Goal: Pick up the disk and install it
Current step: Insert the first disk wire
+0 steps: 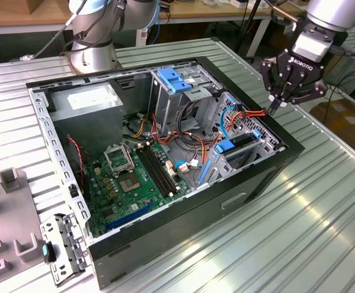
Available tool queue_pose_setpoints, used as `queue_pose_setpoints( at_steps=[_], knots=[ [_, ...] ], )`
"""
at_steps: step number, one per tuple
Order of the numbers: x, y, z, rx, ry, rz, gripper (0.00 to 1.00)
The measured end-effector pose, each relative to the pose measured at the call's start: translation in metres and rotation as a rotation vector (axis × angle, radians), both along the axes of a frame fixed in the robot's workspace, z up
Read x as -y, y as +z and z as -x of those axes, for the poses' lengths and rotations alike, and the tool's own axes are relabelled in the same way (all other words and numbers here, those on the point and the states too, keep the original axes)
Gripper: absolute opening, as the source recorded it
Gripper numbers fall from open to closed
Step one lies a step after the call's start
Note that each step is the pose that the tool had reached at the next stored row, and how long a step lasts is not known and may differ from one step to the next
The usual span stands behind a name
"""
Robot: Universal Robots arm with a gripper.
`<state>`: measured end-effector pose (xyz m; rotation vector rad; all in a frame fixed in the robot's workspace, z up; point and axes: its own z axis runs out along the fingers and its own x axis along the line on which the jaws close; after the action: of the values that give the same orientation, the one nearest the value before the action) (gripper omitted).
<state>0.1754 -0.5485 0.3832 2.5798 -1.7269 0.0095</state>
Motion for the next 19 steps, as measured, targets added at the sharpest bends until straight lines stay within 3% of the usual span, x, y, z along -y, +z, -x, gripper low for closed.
queue_pose_setpoints(
  at_steps=[1, 4, 5, 8, 10, 13, 15, 19],
  knots=[
    [-0.0001, -0.0002, -0.0013, 0.0000, 0.014, 0.0000, 0.11],
    [0.0000, -0.0014, -0.0015, 0.0001, 0.112, 0.0002, 0.11],
    [0.0000, -0.0014, -0.0016, 0.0000, 0.128, 0.0002, 0.11],
    [-0.0013, -0.0017, -0.0034, 0.0000, 0.151, 0.0000, 0.11],
    [-0.0026, -0.0017, -0.0054, 0.0000, 0.161, 0.0001, 0.24],
    [-0.0060, -0.0020, -0.0073, 0.0000, 0.177, 0.0001, 0.24],
    [-0.0066, -0.0025, -0.0074, 0.0000, 0.231, -0.0001, 0.24],
    [-0.0105, -0.0035, -0.0073, 0.0000, 0.282, 0.0001, 0.24]
  ],
)
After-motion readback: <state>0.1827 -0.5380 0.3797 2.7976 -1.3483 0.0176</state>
